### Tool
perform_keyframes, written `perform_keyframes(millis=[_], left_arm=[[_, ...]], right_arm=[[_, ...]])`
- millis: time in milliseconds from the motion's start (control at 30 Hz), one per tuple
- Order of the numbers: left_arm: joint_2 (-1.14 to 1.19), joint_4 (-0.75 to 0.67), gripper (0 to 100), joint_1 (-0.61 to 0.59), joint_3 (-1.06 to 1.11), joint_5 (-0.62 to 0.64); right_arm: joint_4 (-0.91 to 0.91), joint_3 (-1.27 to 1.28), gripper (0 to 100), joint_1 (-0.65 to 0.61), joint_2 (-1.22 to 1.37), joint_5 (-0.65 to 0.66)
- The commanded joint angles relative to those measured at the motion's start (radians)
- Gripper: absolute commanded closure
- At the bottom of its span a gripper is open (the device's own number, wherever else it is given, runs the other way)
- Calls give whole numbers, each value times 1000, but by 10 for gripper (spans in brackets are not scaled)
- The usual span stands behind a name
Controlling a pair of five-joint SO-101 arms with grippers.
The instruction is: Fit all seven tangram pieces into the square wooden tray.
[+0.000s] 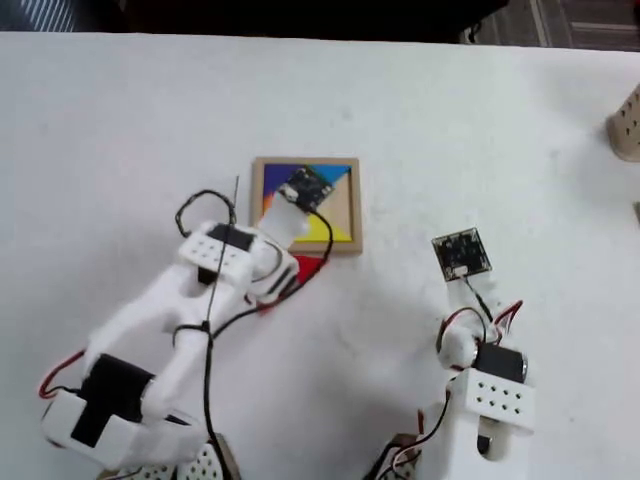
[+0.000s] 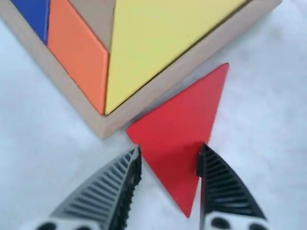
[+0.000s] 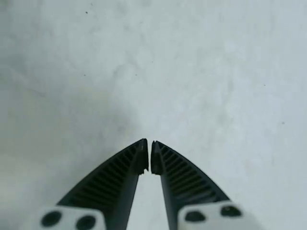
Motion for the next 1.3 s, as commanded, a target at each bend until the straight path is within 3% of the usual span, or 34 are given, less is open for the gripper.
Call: perform_keyframes(millis=[0, 200, 667, 900, 1100, 1267], left_arm=[[-38, 2, 773, 36, 2, 12], [-7, -2, 671, 18, -11, 15], [246, 21, 673, -76, -293, 6], [254, 14, 669, -76, -315, 5], [248, 64, 672, -64, -290, -120], [246, 109, 673, -54, -285, -135]], right_arm=[[-4, -5, 974, -10, -19, 5], [-4, -5, 974, -8, -19, 6], [-4, -5, 974, -8, -19, 6], [-4, -5, 974, -8, -18, 6], [-4, -5, 974, -10, -18, 6], [-4, -5, 974, -10, -18, 6]])
